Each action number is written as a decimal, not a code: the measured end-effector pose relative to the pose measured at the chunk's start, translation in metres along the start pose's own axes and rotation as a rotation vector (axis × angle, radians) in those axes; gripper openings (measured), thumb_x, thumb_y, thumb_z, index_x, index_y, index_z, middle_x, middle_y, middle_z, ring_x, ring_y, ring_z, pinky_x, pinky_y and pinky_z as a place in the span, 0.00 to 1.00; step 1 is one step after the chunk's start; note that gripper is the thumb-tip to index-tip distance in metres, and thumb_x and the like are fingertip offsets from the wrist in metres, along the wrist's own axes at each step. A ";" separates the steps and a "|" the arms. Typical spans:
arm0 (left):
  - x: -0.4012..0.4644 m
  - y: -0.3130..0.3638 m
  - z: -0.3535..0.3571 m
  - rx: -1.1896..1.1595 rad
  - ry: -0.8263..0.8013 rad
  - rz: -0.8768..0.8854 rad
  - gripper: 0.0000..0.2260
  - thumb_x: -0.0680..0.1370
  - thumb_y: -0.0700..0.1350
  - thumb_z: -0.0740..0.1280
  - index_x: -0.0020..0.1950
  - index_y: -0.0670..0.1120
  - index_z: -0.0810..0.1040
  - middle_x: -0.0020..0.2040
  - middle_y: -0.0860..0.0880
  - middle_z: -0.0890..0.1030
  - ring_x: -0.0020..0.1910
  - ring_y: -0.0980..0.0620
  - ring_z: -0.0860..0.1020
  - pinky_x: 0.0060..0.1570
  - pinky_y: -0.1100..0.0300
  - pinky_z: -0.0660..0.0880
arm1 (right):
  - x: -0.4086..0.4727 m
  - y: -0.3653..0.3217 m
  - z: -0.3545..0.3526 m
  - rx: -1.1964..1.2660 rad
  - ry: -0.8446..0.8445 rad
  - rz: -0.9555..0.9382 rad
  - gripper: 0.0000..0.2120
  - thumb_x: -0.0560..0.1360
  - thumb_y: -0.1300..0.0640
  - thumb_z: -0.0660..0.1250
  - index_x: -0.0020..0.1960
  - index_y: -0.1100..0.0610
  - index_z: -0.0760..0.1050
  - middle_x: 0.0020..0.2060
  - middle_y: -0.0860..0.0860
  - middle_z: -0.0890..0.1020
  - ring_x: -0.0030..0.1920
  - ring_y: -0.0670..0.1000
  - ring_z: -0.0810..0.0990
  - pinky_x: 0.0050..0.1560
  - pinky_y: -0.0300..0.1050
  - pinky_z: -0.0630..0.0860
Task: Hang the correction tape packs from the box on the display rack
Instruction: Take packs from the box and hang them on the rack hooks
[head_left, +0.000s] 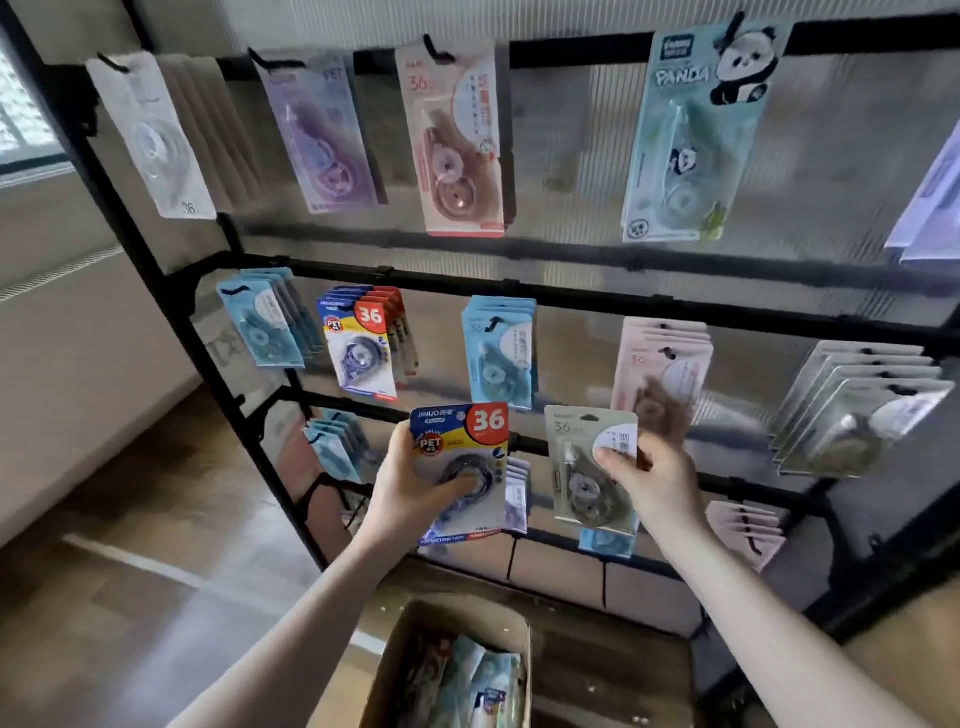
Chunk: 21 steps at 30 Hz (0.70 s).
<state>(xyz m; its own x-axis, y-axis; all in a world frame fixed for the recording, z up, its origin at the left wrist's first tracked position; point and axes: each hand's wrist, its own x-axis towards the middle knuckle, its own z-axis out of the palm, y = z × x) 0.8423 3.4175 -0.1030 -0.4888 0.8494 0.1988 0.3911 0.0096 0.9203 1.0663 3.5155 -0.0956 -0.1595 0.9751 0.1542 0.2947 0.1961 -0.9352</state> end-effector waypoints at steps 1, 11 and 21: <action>0.002 -0.002 0.001 0.005 -0.013 -0.006 0.28 0.64 0.35 0.79 0.54 0.57 0.69 0.50 0.57 0.80 0.49 0.64 0.79 0.49 0.68 0.76 | -0.002 0.004 0.000 0.002 0.014 0.025 0.06 0.73 0.60 0.71 0.49 0.59 0.80 0.43 0.50 0.82 0.44 0.48 0.79 0.46 0.45 0.76; 0.020 0.016 0.048 -0.061 -0.165 0.025 0.25 0.65 0.36 0.78 0.53 0.54 0.69 0.50 0.55 0.80 0.49 0.60 0.80 0.45 0.63 0.77 | -0.015 0.016 -0.046 0.007 0.170 0.087 0.04 0.72 0.61 0.71 0.43 0.53 0.78 0.39 0.45 0.83 0.44 0.49 0.81 0.45 0.48 0.77; -0.014 0.037 0.117 -0.074 -0.127 0.027 0.26 0.65 0.35 0.78 0.52 0.56 0.69 0.49 0.58 0.80 0.47 0.67 0.78 0.41 0.69 0.77 | -0.014 0.046 -0.105 0.008 0.129 0.059 0.12 0.72 0.62 0.72 0.38 0.46 0.76 0.38 0.43 0.82 0.43 0.48 0.81 0.46 0.49 0.76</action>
<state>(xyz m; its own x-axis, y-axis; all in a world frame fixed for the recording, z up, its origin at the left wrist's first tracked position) 0.9548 3.4679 -0.1111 -0.3745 0.9088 0.1841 0.3419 -0.0492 0.9384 1.1806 3.5220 -0.1075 -0.0194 0.9902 0.1382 0.2928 0.1378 -0.9462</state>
